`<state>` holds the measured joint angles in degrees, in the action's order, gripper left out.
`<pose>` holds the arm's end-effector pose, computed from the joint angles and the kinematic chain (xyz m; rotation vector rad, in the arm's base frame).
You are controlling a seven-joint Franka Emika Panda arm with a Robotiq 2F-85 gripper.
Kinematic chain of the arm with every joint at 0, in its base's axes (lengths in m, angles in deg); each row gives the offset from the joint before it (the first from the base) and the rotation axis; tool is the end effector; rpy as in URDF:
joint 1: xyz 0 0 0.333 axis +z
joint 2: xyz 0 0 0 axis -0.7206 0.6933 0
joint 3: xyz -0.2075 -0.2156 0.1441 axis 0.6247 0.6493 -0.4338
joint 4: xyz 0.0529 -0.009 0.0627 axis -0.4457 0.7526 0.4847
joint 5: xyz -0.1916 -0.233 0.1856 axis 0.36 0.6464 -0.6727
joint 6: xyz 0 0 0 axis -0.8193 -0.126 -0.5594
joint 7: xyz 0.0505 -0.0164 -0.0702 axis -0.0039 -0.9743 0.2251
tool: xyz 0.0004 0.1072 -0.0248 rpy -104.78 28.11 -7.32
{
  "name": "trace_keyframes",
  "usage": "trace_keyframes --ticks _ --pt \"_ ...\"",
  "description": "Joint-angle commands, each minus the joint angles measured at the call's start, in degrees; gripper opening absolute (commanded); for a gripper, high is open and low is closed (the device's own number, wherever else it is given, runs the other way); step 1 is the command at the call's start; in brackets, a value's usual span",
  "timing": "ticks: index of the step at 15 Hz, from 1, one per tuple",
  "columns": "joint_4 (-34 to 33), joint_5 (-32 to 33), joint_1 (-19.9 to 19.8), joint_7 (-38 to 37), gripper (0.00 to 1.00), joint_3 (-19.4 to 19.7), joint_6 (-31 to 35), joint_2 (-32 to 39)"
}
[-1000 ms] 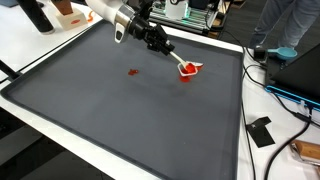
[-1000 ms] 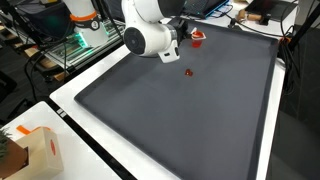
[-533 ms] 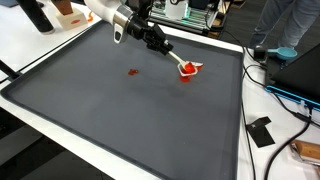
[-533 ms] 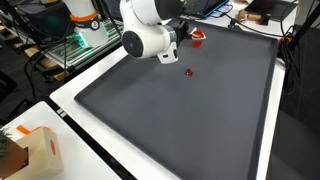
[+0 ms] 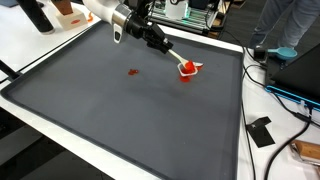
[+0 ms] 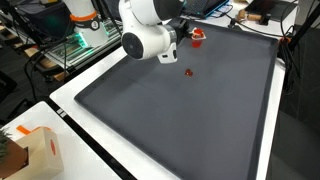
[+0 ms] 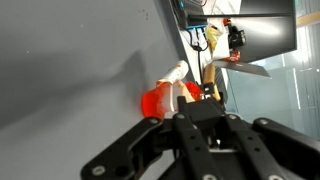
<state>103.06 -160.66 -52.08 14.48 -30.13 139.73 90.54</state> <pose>0.5004 0.0132 0.2283 -1.9156 0.2767 0.2634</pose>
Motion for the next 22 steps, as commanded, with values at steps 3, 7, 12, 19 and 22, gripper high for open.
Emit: trace_keyframes --ticks 3,7,12,19,22 --pt "-0.9 -0.5 -0.7 -1.2 0.06 0.9 -3.4 -1.1" --pt "-1.6 0.0 -1.3 -1.5 0.06 1.8 -5.6 -2.8" --pt "-2.8 0.2 -2.1 -1.6 0.06 2.8 -8.8 -3.8" --pt "-4.6 1.1 -3.7 -2.5 0.06 4.7 -14.1 -6.5" --pt "-5.6 1.9 -4.4 -3.6 0.06 5.9 -15.7 -7.9"
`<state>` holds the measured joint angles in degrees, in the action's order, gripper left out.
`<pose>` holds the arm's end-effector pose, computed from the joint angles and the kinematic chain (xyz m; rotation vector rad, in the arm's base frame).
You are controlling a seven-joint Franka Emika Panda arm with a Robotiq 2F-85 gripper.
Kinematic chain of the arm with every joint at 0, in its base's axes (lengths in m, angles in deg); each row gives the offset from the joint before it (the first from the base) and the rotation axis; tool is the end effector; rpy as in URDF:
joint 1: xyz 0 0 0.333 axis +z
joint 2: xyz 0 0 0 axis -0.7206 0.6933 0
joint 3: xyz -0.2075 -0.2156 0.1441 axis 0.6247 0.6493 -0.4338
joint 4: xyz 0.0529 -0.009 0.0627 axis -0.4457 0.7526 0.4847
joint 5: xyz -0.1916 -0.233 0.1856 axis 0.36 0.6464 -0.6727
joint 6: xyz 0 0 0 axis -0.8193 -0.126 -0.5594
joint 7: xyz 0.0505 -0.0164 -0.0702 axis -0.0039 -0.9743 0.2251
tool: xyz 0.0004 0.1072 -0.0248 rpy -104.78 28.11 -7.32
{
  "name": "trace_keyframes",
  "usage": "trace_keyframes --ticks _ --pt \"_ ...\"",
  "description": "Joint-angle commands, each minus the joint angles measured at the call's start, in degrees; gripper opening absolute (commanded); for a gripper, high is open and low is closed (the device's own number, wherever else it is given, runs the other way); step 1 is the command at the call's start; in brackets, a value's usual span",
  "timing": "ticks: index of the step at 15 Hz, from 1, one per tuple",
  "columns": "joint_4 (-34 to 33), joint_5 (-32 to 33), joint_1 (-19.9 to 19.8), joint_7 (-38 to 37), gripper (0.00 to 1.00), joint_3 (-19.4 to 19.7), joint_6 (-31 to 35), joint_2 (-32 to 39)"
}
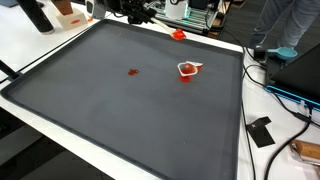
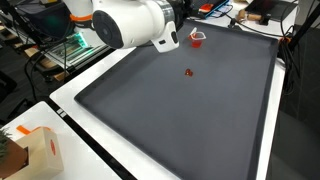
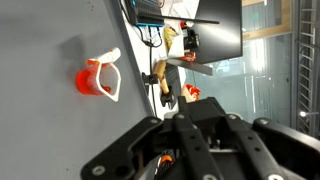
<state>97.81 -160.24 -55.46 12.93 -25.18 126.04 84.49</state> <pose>0.5179 -0.0399 0.3215 -1.7993 0.1846 0.1577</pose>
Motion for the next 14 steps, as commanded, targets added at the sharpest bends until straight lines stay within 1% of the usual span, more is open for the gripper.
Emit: trace_keyframes --ticks 1,8,14 --pt "-0.5 1.6 -1.0 -2.3 0.06 1.3 -1.9 -2.4" --pt "-1.3 4.3 -1.8 -5.7 0.06 3.4 -1.0 -6.0" --pt "-1.4 10.5 -2.0 -10.4 0.06 4.4 0.6 -9.4"
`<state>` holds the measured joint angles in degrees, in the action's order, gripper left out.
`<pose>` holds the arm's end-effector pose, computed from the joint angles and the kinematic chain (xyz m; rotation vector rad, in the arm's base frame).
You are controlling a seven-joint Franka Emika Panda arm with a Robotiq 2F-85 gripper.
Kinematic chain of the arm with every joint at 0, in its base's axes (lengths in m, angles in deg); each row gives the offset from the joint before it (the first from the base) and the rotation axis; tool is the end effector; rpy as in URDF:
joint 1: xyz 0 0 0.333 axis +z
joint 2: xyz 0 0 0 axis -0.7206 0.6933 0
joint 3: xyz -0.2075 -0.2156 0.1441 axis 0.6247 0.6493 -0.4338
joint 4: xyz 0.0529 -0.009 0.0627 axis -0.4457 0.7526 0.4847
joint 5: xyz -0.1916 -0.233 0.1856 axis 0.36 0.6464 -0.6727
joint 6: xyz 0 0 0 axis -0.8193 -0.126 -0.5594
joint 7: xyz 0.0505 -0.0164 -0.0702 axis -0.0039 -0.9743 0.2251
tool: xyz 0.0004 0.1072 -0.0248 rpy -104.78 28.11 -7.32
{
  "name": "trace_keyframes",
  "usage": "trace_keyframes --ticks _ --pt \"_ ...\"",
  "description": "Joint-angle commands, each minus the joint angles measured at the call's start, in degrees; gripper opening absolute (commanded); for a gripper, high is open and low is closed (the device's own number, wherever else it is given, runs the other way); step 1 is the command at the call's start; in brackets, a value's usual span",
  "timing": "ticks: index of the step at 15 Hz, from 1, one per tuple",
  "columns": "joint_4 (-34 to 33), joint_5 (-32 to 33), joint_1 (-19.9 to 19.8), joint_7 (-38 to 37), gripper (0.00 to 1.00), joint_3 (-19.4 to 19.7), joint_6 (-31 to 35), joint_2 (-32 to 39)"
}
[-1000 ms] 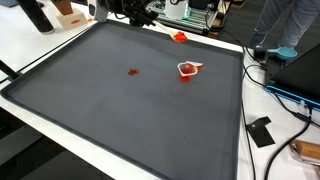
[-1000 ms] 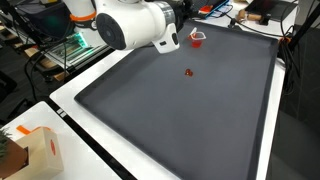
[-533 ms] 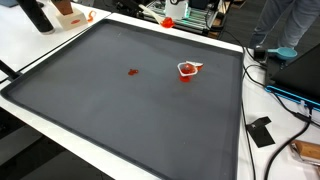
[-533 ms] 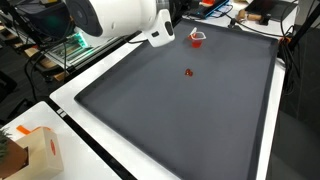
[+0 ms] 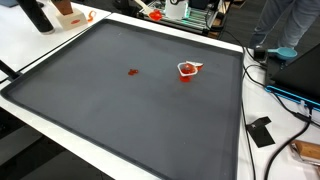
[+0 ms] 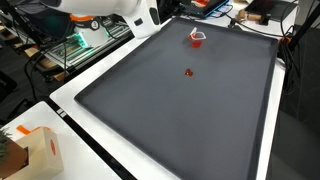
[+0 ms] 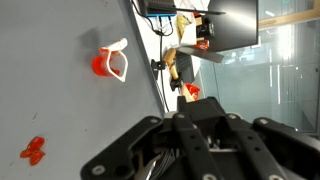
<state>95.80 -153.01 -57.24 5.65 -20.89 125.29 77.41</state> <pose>0.5058 -0.0957 0.3879 -1.9210 0.2431 0.1244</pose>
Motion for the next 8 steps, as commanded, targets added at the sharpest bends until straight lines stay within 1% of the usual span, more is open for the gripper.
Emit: trace_keyframes --ticks 1,8 --pt "0.6 4.3 -0.1 -3.9 0.06 0.1 1.8 -2.8" --pt "0.6 14.2 1.0 -10.8 0.06 -0.7 7.8 -4.4"
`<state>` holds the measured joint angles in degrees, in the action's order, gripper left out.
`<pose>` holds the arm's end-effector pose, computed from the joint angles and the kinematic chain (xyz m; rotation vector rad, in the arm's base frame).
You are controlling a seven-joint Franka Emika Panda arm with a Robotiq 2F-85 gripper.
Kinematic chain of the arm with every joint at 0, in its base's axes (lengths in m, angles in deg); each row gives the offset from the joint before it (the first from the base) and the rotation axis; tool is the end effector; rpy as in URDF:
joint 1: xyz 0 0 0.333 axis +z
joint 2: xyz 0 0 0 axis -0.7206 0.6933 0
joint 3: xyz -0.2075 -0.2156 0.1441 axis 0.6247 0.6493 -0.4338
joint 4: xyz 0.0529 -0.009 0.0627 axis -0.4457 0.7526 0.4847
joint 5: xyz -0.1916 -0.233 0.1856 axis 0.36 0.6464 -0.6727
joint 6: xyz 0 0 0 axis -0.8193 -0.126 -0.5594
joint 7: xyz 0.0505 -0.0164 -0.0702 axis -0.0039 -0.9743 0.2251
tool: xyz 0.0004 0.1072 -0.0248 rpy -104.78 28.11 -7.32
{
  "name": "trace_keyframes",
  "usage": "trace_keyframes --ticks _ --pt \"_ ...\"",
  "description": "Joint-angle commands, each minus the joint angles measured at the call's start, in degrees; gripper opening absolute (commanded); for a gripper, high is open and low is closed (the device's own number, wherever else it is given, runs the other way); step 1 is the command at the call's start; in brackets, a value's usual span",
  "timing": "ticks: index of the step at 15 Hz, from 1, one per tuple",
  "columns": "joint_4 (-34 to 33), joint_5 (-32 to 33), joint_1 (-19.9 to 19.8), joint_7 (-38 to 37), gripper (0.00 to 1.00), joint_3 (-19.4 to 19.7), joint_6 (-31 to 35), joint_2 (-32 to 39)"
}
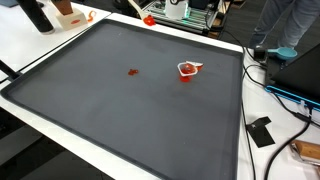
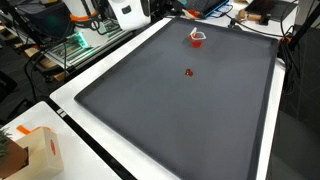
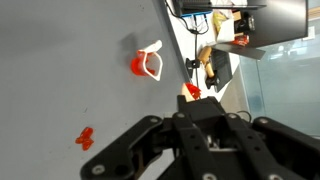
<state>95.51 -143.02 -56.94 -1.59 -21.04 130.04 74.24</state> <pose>0.4975 -0.1070 0.4031 -2.1115 0.3181 0.1905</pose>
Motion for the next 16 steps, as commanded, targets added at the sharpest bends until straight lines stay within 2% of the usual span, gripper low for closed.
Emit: trace_keyframes --ticks 1,12,16 --pt "0.8 5.3 0.8 -4.4 0.06 -0.8 3.6 -1.1" --pt "1.2 18.9 2.7 -14.5 0.06 -3.3 11.0 -0.1" --pt "1.2 21.2 3.9 -18.3 0.06 -4.7 14.1 -1.3"
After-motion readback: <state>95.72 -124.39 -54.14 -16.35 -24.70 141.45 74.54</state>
